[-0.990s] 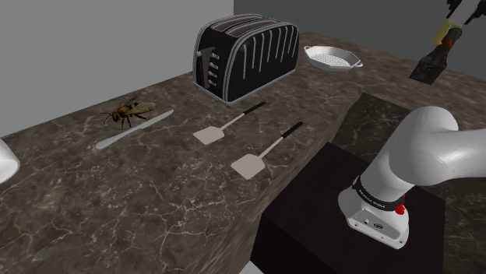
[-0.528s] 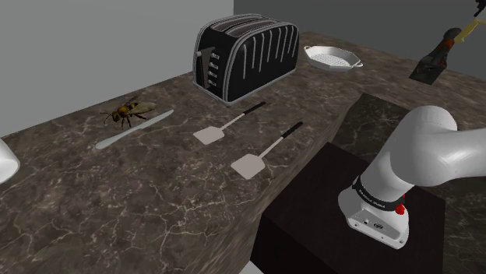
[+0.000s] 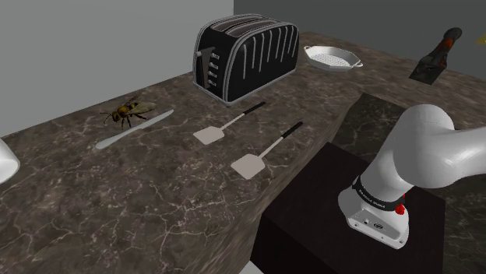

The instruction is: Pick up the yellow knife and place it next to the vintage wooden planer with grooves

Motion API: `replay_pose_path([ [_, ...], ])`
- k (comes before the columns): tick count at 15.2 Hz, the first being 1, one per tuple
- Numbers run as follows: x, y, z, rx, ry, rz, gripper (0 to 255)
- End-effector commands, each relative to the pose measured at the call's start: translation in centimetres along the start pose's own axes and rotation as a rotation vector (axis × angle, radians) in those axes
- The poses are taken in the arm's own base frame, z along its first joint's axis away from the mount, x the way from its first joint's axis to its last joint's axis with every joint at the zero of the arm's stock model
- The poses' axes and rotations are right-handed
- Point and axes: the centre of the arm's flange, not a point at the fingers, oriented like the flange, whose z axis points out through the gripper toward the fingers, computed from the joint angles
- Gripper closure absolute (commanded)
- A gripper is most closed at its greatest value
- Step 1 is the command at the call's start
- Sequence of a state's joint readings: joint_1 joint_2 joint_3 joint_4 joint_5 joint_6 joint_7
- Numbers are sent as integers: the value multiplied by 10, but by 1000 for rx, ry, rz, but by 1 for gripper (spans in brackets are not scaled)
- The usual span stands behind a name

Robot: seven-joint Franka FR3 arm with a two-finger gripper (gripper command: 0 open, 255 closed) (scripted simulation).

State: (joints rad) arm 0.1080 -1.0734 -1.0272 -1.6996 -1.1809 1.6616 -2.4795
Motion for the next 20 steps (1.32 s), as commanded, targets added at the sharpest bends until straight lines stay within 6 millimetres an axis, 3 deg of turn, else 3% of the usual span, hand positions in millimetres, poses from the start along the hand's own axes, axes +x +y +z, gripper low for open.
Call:
replay_pose_path([
  [1, -18, -18, 7, 1, 0, -1, 255],
  [10, -104, -89, 46, 1, 0, -1, 255],
  [11, -120, -103, 53, 1, 0, -1, 255],
  [20, -96, -109, 94, 1, 0, -1, 255],
])
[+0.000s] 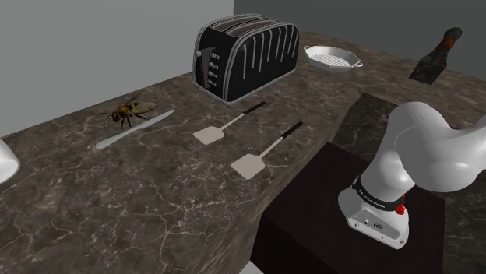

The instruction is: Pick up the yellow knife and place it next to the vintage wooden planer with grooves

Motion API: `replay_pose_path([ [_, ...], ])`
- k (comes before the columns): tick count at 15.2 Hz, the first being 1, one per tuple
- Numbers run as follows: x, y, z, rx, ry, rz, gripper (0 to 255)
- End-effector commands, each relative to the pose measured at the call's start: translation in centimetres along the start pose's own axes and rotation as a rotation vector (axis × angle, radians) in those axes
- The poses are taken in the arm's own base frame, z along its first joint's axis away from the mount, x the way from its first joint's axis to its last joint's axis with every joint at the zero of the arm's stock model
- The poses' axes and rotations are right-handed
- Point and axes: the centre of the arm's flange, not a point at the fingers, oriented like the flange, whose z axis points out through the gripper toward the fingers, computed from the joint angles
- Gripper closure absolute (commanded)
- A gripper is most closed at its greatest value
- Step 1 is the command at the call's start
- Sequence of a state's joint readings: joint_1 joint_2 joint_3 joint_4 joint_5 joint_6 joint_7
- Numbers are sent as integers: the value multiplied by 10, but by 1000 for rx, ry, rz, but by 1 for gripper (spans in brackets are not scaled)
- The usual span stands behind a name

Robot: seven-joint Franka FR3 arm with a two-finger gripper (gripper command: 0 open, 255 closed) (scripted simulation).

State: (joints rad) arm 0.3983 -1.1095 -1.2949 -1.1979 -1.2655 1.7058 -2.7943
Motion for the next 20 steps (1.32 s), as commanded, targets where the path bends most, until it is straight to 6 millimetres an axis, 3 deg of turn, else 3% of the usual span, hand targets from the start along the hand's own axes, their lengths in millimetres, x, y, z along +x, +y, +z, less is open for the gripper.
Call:
replay_pose_path([
  [1, 6, -2, 9, 0, 0, 0, 255],
  [20, 56, -14, 96, 0, 0, 0, 255],
])
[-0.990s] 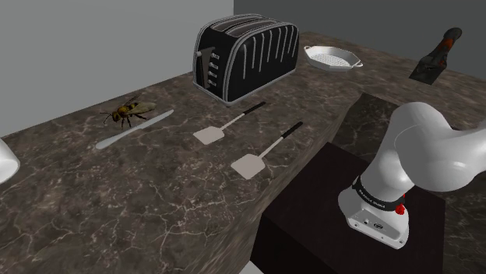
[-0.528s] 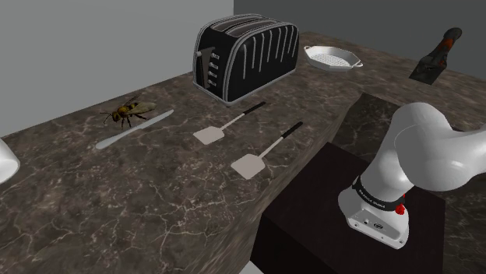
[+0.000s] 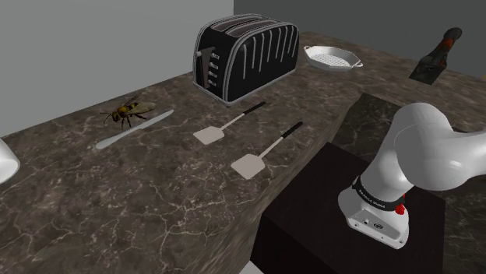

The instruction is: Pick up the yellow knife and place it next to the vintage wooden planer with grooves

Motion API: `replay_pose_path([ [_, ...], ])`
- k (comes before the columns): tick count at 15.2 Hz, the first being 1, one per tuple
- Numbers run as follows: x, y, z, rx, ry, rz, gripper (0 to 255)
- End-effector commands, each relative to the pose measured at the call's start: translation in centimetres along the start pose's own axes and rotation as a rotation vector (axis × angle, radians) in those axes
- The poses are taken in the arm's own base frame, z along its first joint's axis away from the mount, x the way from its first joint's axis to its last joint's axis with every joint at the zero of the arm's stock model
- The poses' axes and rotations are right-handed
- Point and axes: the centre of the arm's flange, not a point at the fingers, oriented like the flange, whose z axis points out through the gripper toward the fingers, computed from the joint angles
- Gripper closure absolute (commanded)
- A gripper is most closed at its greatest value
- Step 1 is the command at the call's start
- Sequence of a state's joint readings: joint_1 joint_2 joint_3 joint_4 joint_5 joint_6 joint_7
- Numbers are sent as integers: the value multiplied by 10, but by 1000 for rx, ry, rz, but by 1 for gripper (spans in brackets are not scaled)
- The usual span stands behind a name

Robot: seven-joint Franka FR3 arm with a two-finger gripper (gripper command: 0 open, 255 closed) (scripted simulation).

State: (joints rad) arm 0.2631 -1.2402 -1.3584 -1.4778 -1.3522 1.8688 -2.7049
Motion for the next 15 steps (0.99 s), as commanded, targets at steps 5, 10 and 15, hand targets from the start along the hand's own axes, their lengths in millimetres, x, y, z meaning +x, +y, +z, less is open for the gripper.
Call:
replay_pose_path([
  [5, 16, -3, 28, 0, 0, 0, 255],
  [10, 29, -7, 50, 0, 0, 0, 255],
  [15, 42, -10, 73, 0, 0, 0, 255],
])
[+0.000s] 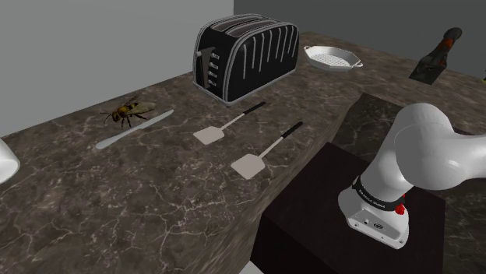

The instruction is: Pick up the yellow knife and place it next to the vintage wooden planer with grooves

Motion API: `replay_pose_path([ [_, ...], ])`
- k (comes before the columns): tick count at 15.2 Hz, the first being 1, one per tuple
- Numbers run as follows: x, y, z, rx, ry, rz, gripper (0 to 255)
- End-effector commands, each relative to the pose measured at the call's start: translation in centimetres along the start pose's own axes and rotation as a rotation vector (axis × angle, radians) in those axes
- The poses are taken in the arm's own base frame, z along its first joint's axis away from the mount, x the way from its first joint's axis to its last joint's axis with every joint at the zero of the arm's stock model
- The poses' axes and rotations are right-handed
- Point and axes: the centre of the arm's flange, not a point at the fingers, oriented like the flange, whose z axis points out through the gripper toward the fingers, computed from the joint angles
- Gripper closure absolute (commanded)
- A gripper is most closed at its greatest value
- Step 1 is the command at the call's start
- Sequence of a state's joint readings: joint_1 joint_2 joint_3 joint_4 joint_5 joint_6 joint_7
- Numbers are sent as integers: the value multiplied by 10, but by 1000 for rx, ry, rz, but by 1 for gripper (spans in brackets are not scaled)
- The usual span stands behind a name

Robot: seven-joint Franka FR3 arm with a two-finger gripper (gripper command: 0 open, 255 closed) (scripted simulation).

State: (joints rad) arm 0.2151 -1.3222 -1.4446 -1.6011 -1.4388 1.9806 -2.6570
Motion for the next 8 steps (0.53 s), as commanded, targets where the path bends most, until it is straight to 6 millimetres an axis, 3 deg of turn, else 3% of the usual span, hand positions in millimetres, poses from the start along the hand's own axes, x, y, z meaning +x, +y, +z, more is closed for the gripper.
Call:
replay_pose_path([
  [1, 5, -1, 9, 0, 0, 0, 255],
  [5, 15, -4, 26, 0, 0, 0, 255],
  [8, 15, -4, 26, 0, 0, 0, 255],
])
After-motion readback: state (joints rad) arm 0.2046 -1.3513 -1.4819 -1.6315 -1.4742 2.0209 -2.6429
